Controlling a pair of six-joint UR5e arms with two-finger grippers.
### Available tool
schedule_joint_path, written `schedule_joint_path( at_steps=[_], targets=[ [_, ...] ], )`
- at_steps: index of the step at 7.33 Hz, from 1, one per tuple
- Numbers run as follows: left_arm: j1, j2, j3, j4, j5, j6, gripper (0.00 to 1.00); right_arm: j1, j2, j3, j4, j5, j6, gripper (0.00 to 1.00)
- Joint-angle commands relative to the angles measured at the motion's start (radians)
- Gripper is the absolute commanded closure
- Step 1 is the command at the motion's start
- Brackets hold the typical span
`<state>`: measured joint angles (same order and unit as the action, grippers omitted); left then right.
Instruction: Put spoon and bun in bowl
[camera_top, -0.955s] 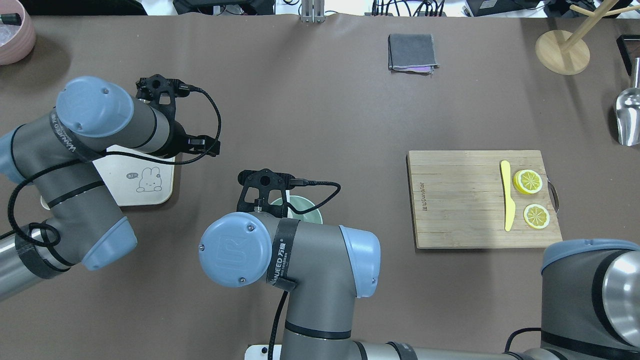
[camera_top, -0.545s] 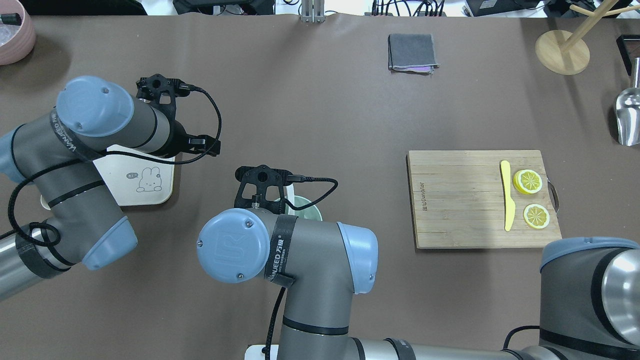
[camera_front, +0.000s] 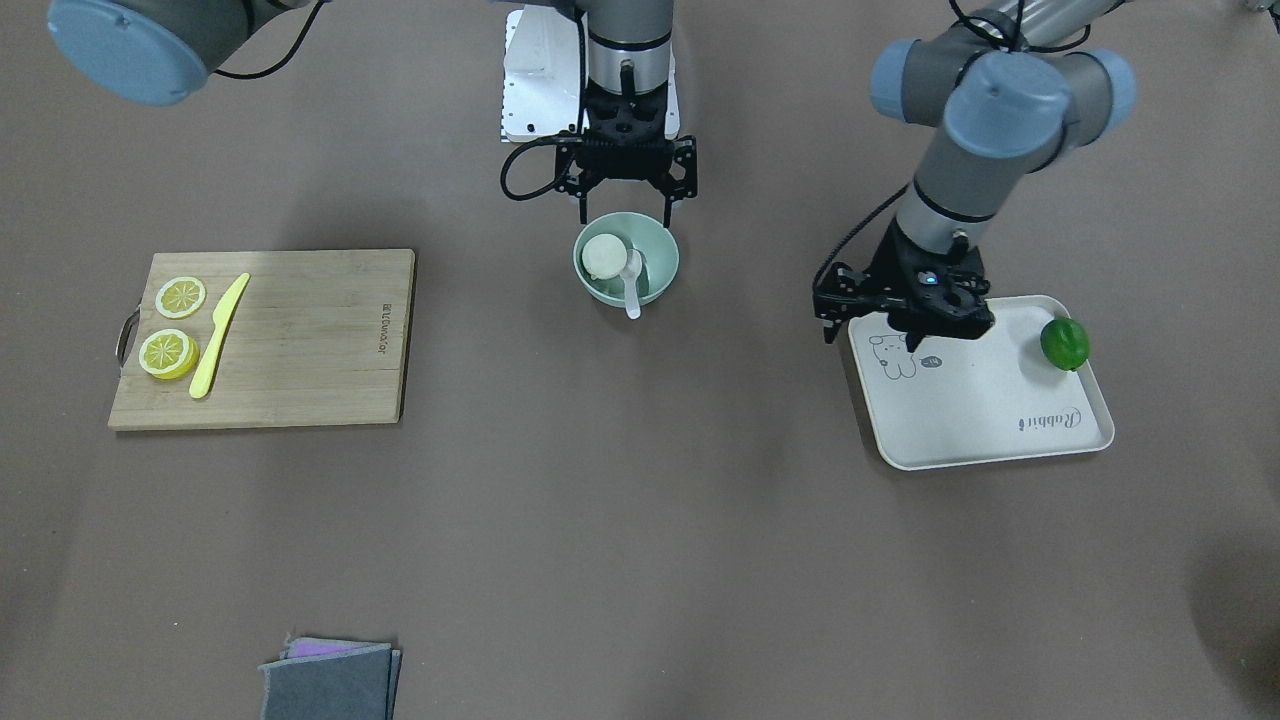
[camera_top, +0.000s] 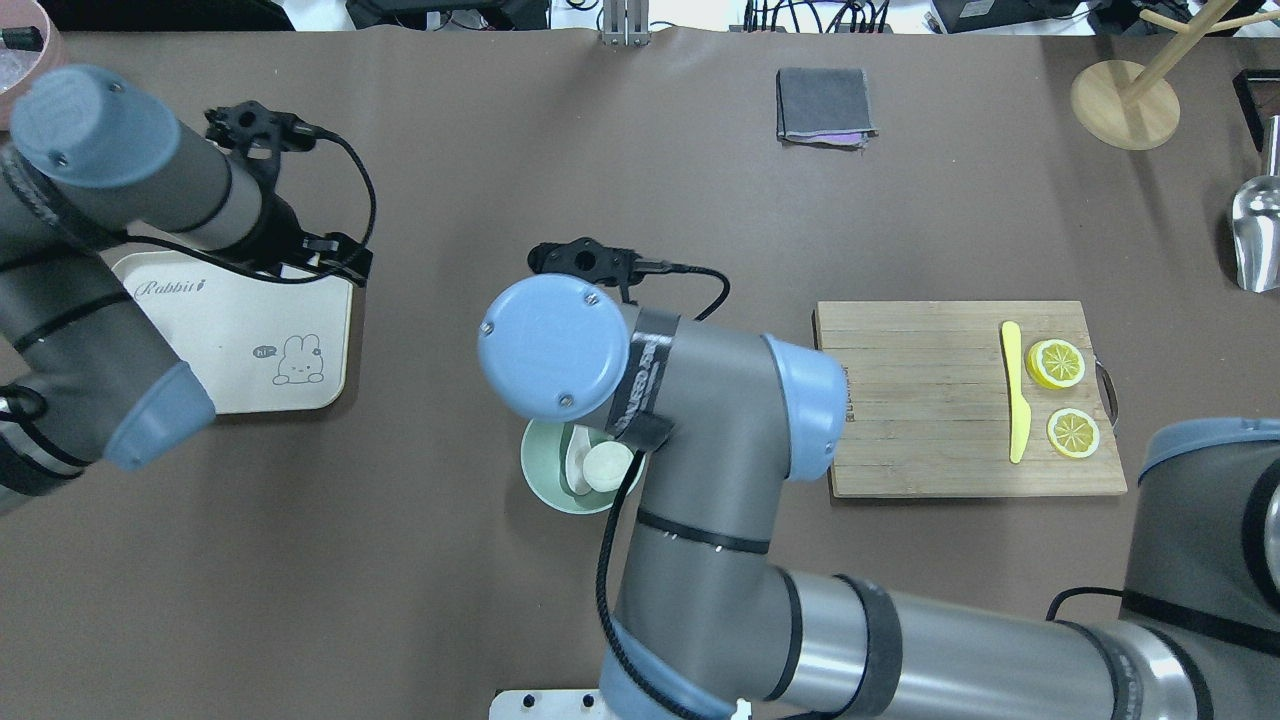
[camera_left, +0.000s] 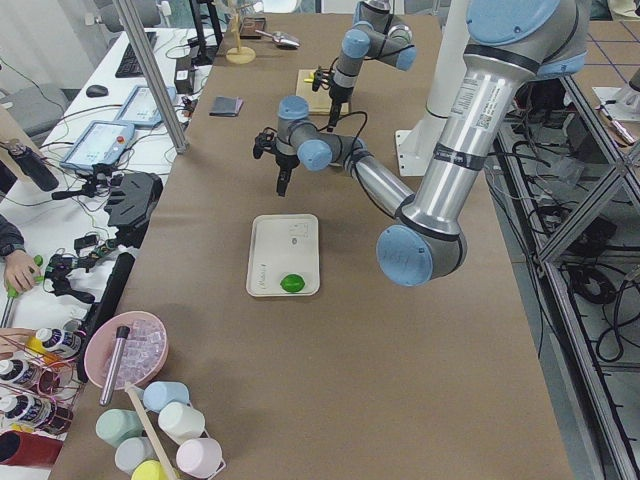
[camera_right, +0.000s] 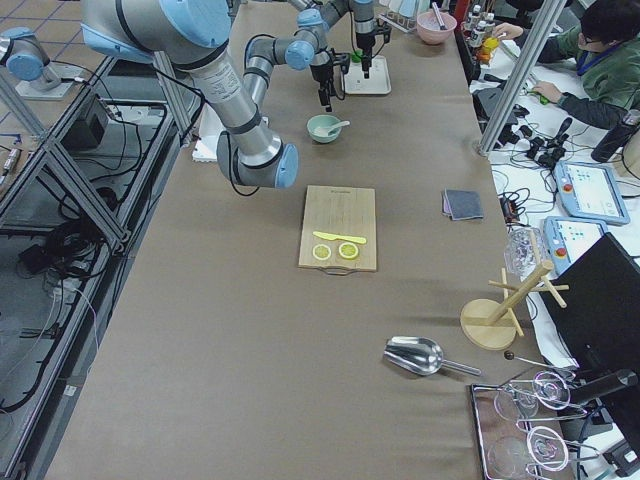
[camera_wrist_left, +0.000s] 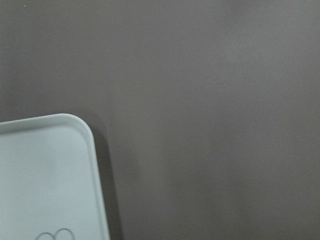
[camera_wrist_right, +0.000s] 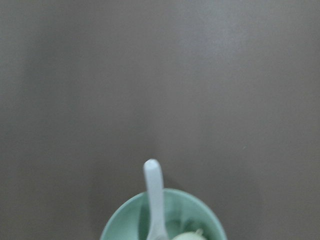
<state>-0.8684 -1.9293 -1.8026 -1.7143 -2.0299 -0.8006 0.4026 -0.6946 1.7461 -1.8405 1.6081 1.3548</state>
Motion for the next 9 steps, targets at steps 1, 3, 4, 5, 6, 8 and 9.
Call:
schedule_joint_path(
  at_steps=[1, 3, 4, 5, 6, 8, 9],
  targets=[
    [-0.166, 0.096, -0.041, 0.143, -0.046, 0.326, 0.02, 0.231, -0.192, 0.085, 0.013, 0.172, -0.319, 0.0],
    [-0.343, 0.218, -0.043, 0.166, -0.076, 0.6, 0.02, 0.49, -0.458, 0.136, 0.171, 0.42, -0.663, 0.0],
    [-0.435, 0.272, -0.026, 0.165, -0.104, 0.669, 0.02, 0.6, -0.579, 0.136, 0.246, 0.519, -0.804, 0.0],
    [-0.517, 0.321, 0.004, 0.16, -0.154, 0.678, 0.02, 0.698, -0.696, 0.136, 0.277, 0.606, -0.941, 0.0],
    [-0.581, 0.35, 0.034, 0.153, -0.243, 0.679, 0.02, 0.807, -0.818, 0.144, 0.279, 0.648, -1.109, 0.0],
    [-0.676, 0.392, 0.04, 0.148, -0.266, 0.842, 0.02, 1.028, -0.992, 0.124, 0.267, 0.65, -1.476, 0.0],
    [-0.701, 0.426, 0.046, 0.159, -0.266, 0.9, 0.02, 1.086, -1.051, 0.122, 0.267, 0.647, -1.491, 0.0]
  ],
)
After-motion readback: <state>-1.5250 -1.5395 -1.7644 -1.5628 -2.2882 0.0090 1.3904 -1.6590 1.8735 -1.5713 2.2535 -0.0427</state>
